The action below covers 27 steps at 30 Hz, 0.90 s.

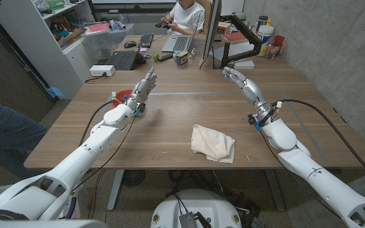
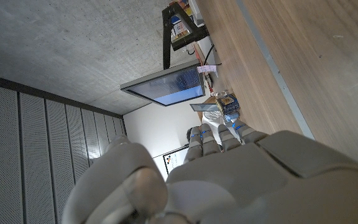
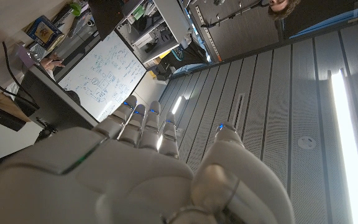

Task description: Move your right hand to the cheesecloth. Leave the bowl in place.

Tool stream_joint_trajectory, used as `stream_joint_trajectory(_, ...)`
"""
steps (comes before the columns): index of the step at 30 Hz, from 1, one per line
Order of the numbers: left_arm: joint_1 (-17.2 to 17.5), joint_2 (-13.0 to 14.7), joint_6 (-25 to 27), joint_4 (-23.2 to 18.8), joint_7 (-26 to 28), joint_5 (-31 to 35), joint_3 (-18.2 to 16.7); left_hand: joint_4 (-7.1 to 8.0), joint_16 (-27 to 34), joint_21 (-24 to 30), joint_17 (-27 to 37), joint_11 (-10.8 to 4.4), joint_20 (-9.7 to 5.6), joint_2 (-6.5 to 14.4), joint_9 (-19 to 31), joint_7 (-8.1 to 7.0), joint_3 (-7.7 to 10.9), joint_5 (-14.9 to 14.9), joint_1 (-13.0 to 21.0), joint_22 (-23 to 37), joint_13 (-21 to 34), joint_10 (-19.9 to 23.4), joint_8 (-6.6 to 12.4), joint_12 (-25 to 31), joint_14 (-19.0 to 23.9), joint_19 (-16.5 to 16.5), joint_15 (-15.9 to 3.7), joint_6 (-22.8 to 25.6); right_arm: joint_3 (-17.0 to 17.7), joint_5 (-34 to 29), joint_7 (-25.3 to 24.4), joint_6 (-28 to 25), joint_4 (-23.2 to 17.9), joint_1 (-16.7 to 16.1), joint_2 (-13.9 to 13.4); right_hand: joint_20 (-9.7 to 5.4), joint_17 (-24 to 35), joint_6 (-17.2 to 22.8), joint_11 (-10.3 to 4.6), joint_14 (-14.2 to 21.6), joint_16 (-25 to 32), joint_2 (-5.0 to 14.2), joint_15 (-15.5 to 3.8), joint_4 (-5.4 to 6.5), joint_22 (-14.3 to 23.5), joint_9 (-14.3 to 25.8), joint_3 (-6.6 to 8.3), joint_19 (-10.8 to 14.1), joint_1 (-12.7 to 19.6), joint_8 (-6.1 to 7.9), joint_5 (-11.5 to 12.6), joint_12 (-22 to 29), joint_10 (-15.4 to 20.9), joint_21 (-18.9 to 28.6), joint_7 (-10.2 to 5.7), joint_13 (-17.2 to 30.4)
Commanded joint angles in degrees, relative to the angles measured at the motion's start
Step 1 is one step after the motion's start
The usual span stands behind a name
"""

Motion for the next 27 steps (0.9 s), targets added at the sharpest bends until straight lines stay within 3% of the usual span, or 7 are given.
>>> stream_joint_trajectory(1, 0.01, 0.08, 0.01, -0.27, 0.05, 0.24, 0.08, 0.11, 0.25, 0.08, 0.27, -0.44, -0.22, 0.64, 0.23, 0.13, -0.17, -0.37, 0.14, 0.08, 0.18, 0.02, 0.20, 0.27, -0.51, -0.44, -0.15, 0.13, 1.07, -6.09, -3.27, 1.53, -0.69, -0.57, -0.18, -0.59, 0.33, 0.17, -0.18, 0.61, 0.24, -0.21, 0.04, -0.26, 0.10, 0.15, 0.09, 0.52, -0.22, -0.33, 0.32, 0.03, 0.41, -0.18, -0.58, 0.12)
stream_joint_trajectory(11, -0.19, 0.08, 0.24, -0.67, 0.21, 0.44, 0.19, 0.10, 0.24, 0.08, 0.27, -0.36, -0.20, 0.67, 0.23, 0.12, -0.27, -0.41, 0.16, 0.08, 0.18, -0.03, 0.18, 0.26, -0.56, -0.53, -0.20, 0.15, 1.68, -10.15, -5.45, 2.24, -1.30, -1.26, -0.32, -0.64, 0.34, 0.17, -0.51, 0.71, 0.17, -0.27, -0.05, -0.32, 0.10, 0.16, 0.04, 0.59, -0.25, -0.34, 0.40, -0.05, 0.48, -0.23, -0.87, 0.13)
stream_joint_trajectory(27, 0.21, 0.54, 0.45, -2.41, 0.74, 1.03, 0.32, 0.10, 0.25, 0.08, 0.27, -0.41, -0.17, 0.73, 0.23, 0.16, -0.42, -0.46, 0.19, 0.08, 0.19, 0.00, 0.19, 0.28, -0.54, -0.62, -0.14, 0.26, 1.71, -11.32, -6.30, 3.52, -1.37, -2.48, -0.63, -0.74, 0.34, 0.25, -0.62, 0.83, 0.08, -0.31, -0.09, -0.40, 0.10, 0.17, 0.00, 0.75, -0.26, -0.34, 0.50, -0.06, 0.79, -0.27, -1.23, 0.14)
